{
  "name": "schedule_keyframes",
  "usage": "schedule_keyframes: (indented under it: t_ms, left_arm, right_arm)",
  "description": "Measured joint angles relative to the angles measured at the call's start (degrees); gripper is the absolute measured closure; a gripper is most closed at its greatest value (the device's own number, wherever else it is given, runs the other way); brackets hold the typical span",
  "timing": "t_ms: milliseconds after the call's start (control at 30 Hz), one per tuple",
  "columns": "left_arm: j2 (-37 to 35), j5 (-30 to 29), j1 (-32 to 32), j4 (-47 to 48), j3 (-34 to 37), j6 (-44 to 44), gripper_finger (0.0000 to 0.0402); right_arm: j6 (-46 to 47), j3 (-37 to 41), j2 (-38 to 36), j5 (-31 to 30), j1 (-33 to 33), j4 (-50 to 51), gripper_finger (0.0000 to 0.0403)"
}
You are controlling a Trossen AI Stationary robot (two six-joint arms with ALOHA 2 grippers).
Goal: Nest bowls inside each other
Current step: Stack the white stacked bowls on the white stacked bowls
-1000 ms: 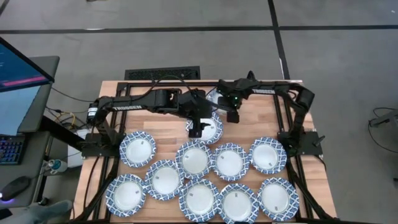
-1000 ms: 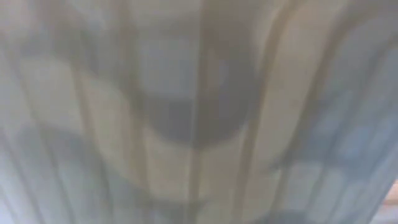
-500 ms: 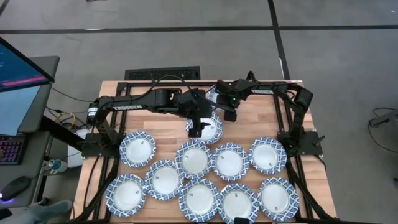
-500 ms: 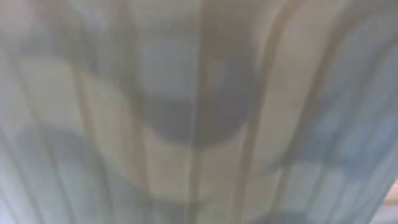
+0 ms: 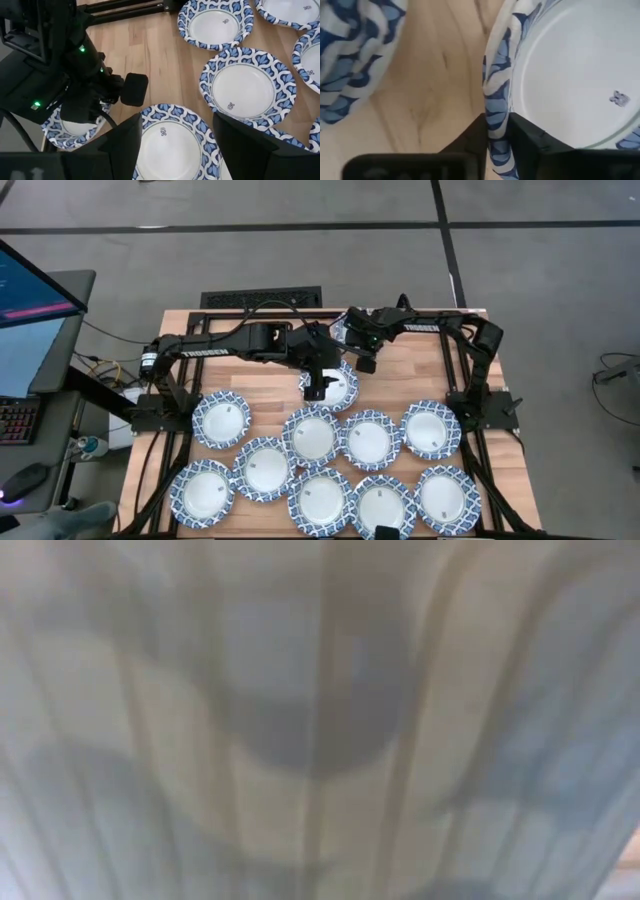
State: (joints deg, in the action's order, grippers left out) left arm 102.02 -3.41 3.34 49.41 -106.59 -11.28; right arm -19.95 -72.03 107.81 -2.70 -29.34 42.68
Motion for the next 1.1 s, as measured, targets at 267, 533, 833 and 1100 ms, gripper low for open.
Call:
schedule_keyframes:
  t_ms: [267,533,833,1100]
  left_arm:
    - [0.0,-4.5,-1.2,0.0,0.0,-0.7,0.0166]
    - [-0.2,-4.4,-1.6,2.0,0.0,0.8,0.0166]
    - [-2.5,-3.6,-2.6,4.6,0.0,1.8,0.0166]
    - [-6.7,-3.5,-4.8,6.2,0.0,5.5,0.0166]
  right_arm:
    - [0.3,0.0,-2.1,-7.4,2.4,3.4,0.0386]
    - [1.8,0.0,-12.4,-13.4,9.2,8.1,0.0385]
    - [4.3,-2.9,-18.4,-13.6,25.0,15.6,0.0385]
    - [8.0,-10.8,-10.7,-8.0,31.7,16.2,0.0384]
